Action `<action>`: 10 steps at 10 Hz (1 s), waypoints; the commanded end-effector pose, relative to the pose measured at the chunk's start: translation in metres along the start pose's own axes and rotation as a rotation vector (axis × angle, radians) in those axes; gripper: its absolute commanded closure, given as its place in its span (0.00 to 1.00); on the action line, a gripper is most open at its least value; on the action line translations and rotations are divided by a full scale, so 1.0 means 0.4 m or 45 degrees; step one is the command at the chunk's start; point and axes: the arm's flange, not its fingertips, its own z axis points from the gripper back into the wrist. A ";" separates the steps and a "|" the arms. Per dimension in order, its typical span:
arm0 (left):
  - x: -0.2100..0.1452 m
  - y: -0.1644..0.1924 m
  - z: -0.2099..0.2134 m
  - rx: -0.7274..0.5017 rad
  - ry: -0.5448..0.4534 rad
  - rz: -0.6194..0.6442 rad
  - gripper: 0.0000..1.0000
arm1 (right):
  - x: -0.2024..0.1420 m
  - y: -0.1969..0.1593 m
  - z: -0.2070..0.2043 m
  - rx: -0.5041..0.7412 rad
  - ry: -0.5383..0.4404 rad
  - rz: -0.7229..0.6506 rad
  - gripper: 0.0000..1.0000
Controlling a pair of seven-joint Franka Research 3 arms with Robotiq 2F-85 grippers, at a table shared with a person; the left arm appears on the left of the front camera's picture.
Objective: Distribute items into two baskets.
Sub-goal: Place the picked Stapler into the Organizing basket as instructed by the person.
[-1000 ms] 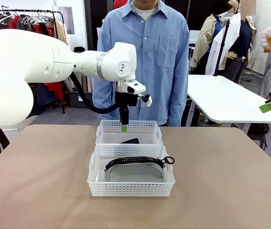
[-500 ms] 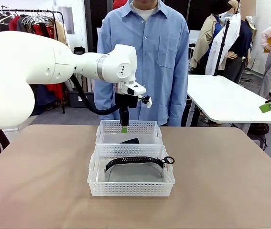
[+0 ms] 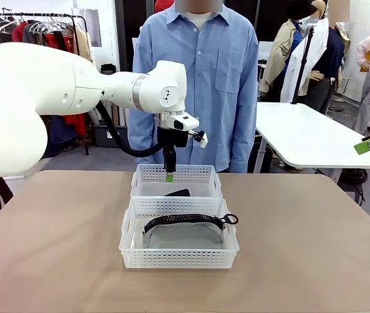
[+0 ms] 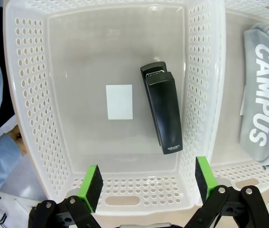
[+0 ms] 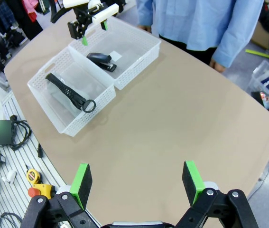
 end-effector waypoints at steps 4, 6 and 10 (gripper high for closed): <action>-0.050 0.001 0.045 0.005 -0.026 0.122 0.00 | 0.000 0.001 -0.001 0.008 -0.012 0.006 0.00; -0.190 -0.013 0.138 0.012 -0.149 0.311 0.00 | 0.000 0.001 -0.001 0.008 -0.012 0.006 0.00; -0.518 -0.082 0.295 0.113 -0.430 0.587 0.00 | 0.000 0.001 -0.001 0.008 -0.012 0.006 0.00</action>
